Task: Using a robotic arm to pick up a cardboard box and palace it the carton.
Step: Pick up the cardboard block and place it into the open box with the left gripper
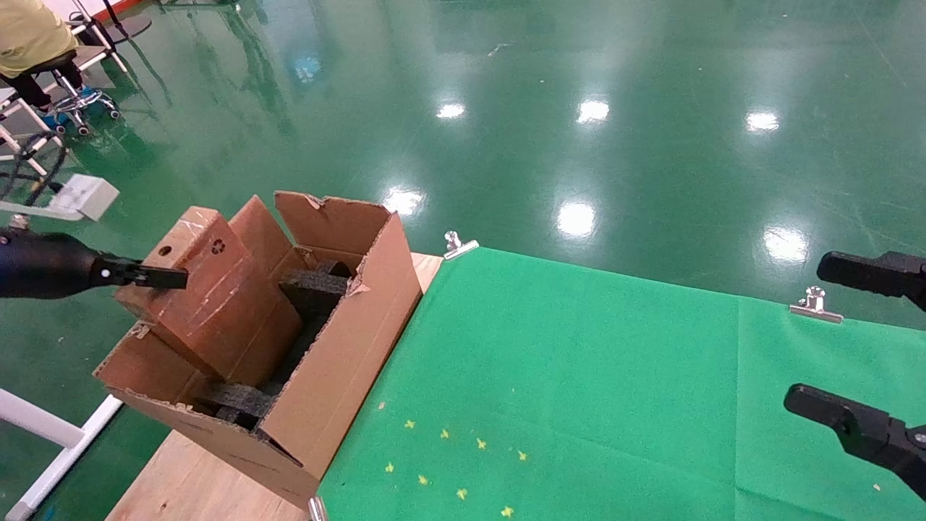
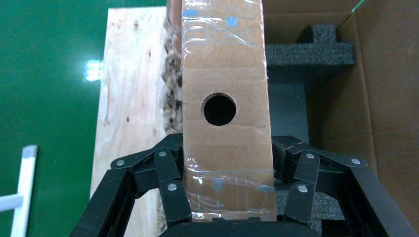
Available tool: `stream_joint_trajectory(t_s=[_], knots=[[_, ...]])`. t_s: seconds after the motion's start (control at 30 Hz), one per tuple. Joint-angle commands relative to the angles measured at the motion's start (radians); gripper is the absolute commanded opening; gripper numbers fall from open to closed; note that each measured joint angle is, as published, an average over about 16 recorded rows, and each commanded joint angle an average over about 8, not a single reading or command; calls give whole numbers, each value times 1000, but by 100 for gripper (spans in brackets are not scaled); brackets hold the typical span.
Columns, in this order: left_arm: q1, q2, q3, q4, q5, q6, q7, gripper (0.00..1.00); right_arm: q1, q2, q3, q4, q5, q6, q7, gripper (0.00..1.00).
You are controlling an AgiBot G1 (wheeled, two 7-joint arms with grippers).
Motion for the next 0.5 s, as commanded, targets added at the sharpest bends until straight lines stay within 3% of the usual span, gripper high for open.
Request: stream_joint_trajectory(t_s=[0.03, 0.5], knots=[[1, 8, 0, 28, 1, -11, 13, 0, 0, 0, 0, 0, 0, 0, 0, 100], [75, 78, -5, 160, -10, -111, 59, 0, 0, 0, 0, 0, 0, 0, 0, 100]])
